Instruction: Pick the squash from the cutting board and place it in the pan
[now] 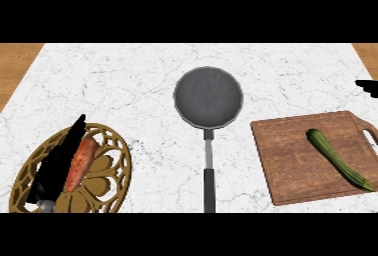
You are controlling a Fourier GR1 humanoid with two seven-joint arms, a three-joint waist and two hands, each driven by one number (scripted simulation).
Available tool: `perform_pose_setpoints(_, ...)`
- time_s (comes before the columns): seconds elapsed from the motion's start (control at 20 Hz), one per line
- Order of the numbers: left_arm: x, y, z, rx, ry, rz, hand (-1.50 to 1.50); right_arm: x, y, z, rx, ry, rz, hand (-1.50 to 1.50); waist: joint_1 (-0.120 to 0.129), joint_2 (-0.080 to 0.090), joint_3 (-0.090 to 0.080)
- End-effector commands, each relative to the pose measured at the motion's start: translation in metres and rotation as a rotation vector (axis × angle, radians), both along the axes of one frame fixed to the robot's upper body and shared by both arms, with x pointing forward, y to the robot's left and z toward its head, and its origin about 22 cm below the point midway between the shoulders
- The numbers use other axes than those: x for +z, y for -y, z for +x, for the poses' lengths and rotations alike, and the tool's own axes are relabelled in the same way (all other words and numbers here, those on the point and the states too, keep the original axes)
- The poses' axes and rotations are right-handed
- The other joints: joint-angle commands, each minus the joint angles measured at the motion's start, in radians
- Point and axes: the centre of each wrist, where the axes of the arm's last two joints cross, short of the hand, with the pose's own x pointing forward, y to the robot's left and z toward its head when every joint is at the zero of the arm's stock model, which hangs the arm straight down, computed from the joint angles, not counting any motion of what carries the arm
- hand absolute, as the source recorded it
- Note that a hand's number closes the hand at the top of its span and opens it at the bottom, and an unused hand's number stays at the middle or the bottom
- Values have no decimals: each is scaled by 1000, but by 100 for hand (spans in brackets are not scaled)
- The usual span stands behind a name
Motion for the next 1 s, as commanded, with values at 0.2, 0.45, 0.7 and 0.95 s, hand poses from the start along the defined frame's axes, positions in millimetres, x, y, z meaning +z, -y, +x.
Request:
perform_pose_setpoints(0.2,-3,11,2,22,13,-2,0,-6,-50,22,98,-103,-132,-150,-7,-1,0)
perform_pose_setpoints(0.45,-3,-1,-10,18,-4,6,0,-18,-75,11,163,-202,-287,-150,-16,-6,-1)
perform_pose_setpoints(0.7,-10,-12,-12,21,-7,-5,0,-16,-87,18,172,-249,-333,-150,-13,-2,-1)
perform_pose_setpoints(0.95,1,0,18,10,-16,-5,0,-25,-83,17,181,-296,-332,-150,-16,-1,-1)
